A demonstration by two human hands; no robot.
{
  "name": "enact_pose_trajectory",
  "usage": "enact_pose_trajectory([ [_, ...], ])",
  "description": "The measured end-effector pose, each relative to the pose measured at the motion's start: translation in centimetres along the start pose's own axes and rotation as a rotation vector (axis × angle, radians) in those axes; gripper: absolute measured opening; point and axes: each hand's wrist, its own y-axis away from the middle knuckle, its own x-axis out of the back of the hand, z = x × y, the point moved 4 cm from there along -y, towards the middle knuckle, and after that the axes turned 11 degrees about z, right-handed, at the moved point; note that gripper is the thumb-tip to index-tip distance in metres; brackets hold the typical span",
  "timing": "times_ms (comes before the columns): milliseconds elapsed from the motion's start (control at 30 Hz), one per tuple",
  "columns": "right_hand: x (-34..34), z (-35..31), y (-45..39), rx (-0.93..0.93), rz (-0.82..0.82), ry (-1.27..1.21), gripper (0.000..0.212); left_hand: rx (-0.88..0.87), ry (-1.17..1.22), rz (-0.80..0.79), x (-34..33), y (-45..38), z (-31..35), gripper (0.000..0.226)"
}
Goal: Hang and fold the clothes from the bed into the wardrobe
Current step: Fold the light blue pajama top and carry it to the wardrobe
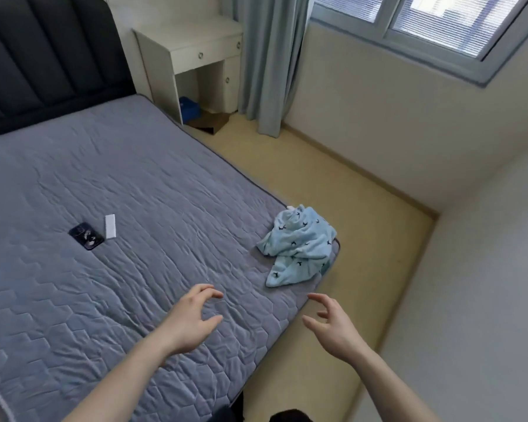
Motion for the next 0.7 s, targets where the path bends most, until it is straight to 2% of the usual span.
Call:
enact_pose_trajectory([
  [367, 3.1, 6.3, -19.1, -0.204, -0.058, 0.038, 0.069, 0.141, 0.045, 0.023, -3.9, -15.3, 3.5, 0.042],
  [700, -1.7, 15.3, -42.6, -0.375, -0.210, 0.105, 0.088, 0.498, 0.074, 0.082, -12.1, -24.6, 2.0, 0.035],
])
